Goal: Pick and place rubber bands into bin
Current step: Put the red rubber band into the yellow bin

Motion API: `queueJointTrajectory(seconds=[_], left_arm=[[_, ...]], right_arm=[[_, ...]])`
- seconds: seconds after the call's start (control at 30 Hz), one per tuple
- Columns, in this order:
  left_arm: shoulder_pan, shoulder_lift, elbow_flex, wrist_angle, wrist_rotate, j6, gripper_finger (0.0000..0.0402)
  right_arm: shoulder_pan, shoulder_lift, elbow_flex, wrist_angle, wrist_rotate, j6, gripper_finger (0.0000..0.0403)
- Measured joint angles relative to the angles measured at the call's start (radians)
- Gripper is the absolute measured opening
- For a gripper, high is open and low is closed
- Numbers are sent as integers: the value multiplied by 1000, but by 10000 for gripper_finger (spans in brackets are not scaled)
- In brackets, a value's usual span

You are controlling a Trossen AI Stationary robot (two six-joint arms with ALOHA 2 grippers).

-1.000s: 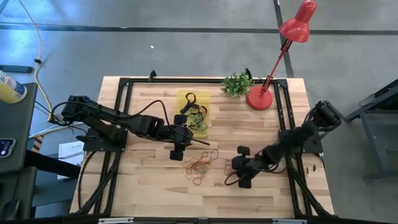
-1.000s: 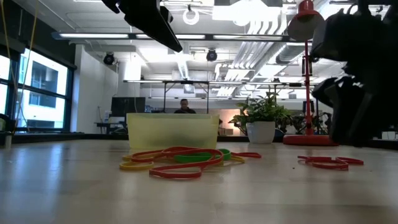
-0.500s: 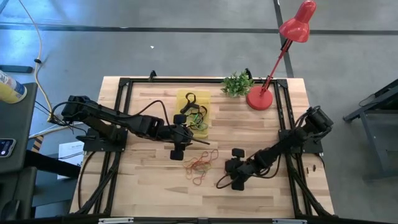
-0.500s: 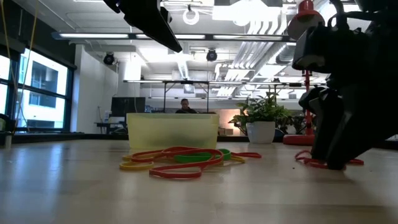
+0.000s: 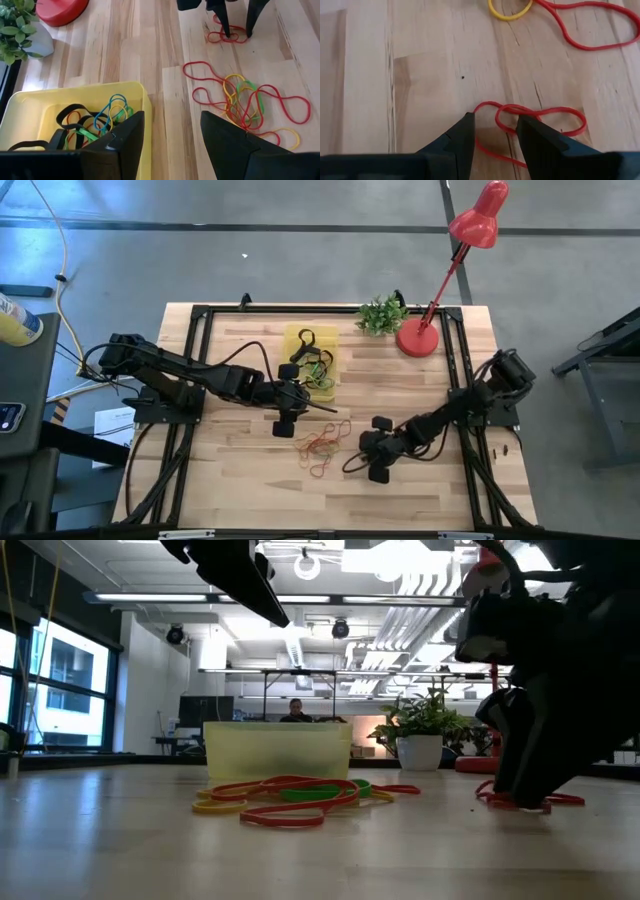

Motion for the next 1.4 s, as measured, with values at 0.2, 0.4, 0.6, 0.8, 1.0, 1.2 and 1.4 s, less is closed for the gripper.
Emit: queueJointTrajectory(seconds=[0.2,0.4,0.6,0.8,1.0,1.2,1.4], left_arm=[[0,0,0,-9,5,1,184],[0,0,0,-25,13,1,184],[0,0,0,-25,18,1,184],[0,0,0,-25,18,1,184],[0,0,0,-25,18,6,184],[0,0,0,-24,17,6,184],[0,0,0,-24,13,6,184]], right_arm=[[-18,0,0,-11,-29,25,139],[-27,-1,0,-27,-45,41,103],[-28,0,-1,-32,-42,53,15],[-27,-1,-1,-31,-39,91,12],[-26,-41,-7,-43,-42,94,5],[-26,-134,-6,-46,26,87,3],[-28,-238,-5,-44,105,71,2]])
